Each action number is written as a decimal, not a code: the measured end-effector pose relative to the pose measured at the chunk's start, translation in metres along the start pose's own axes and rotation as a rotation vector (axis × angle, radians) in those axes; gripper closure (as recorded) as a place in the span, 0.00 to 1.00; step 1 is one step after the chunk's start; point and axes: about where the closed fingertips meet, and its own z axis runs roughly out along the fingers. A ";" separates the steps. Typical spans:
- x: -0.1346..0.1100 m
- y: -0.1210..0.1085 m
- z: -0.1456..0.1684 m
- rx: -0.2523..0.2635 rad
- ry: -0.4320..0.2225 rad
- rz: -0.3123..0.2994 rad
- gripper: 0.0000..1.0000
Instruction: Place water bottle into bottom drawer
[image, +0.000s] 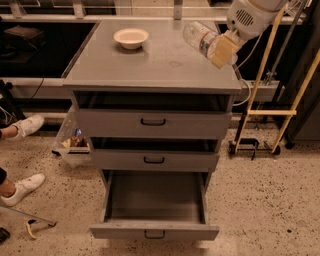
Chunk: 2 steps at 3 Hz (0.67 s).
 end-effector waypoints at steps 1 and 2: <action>0.014 0.063 -0.017 -0.079 -0.084 -0.045 1.00; 0.034 0.082 0.005 -0.130 -0.038 -0.038 1.00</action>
Offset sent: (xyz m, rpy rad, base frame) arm -0.0539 0.0234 0.0040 0.0831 -0.0104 0.0740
